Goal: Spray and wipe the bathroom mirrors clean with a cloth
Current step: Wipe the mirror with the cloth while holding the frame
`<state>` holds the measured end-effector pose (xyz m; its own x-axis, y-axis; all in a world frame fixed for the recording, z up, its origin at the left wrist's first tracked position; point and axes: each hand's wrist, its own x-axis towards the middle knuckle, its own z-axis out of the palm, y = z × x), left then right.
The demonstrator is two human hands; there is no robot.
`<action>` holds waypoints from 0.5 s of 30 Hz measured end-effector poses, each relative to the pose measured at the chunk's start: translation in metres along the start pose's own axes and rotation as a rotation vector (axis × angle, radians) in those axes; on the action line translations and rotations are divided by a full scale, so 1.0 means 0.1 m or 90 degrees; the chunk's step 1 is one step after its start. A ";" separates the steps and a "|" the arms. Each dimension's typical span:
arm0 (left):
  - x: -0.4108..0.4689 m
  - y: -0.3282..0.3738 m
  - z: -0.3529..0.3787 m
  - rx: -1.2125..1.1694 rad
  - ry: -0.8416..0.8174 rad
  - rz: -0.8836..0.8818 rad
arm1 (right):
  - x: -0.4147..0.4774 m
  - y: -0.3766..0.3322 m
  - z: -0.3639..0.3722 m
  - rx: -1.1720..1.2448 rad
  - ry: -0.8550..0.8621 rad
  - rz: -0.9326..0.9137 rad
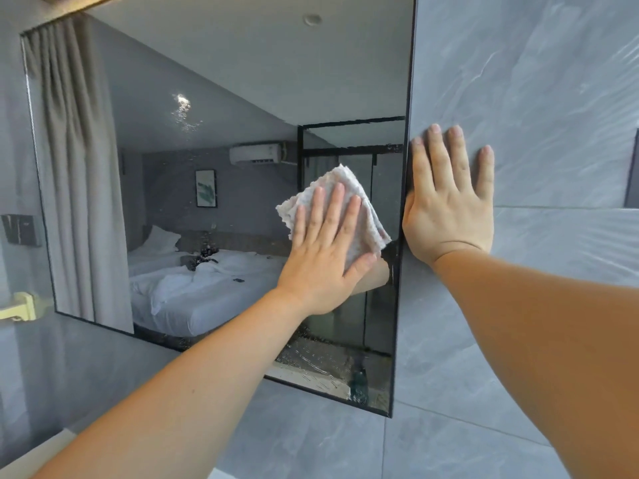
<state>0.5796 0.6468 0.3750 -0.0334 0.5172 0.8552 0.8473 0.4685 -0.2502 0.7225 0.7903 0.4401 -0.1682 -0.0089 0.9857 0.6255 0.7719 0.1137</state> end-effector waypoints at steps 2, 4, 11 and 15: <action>0.00 -0.04 -0.03 0.009 -0.009 0.014 | 0.00 0.00 0.00 0.001 0.003 0.002; 0.01 -0.07 -0.04 -0.005 0.006 0.026 | 0.00 -0.01 0.00 0.003 0.008 0.001; -0.03 -0.06 -0.04 -0.010 0.059 0.050 | 0.00 0.01 0.02 0.004 0.015 -0.005; -0.03 -0.03 0.00 -0.036 0.096 0.035 | 0.00 0.00 0.03 0.002 0.011 -0.005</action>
<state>0.5774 0.6437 0.3731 0.0905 0.4251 0.9006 0.8745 0.3988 -0.2761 0.7203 0.7923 0.4399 -0.1599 -0.0257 0.9868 0.6214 0.7741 0.1209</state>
